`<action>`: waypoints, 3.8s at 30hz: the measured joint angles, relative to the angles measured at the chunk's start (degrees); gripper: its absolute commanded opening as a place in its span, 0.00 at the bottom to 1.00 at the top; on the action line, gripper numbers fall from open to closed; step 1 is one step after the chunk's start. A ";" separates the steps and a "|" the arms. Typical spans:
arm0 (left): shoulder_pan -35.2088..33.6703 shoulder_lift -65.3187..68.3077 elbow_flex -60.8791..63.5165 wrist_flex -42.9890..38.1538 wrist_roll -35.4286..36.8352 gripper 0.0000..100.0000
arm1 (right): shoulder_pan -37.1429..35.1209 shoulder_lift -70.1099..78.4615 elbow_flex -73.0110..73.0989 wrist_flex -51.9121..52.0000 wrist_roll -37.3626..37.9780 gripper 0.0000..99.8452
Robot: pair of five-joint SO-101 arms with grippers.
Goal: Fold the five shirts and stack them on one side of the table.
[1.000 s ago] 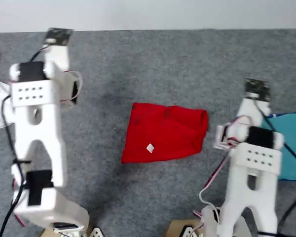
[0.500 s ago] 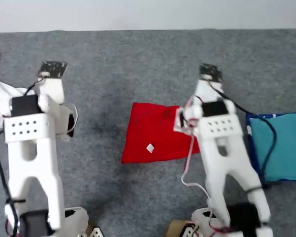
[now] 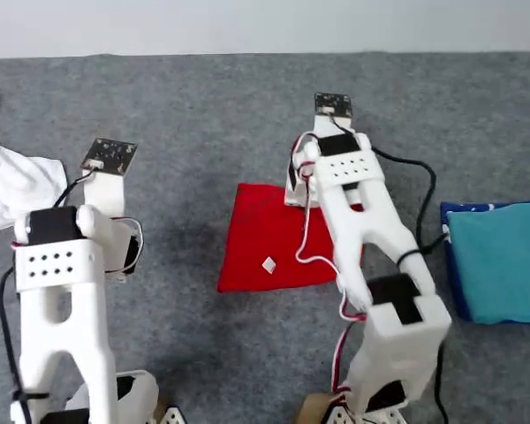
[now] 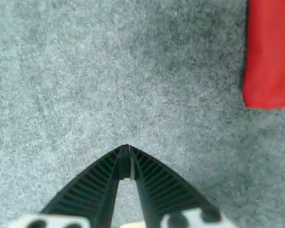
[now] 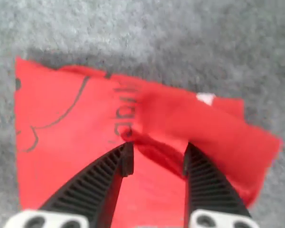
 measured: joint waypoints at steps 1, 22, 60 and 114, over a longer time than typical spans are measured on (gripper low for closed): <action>0.00 -0.18 0.09 0.00 0.00 0.00 | -0.26 1.05 -1.32 0.00 0.00 0.19; 0.00 -0.18 0.18 0.00 0.00 0.00 | -4.57 10.11 -7.21 7.03 -2.73 0.13; 0.00 -0.18 0.18 0.00 0.00 0.00 | 8.62 -9.85 -3.08 26.73 16.53 0.39; -9.58 -0.35 0.18 -5.45 -0.18 0.00 | 10.20 1.93 -12.57 14.59 29.80 0.14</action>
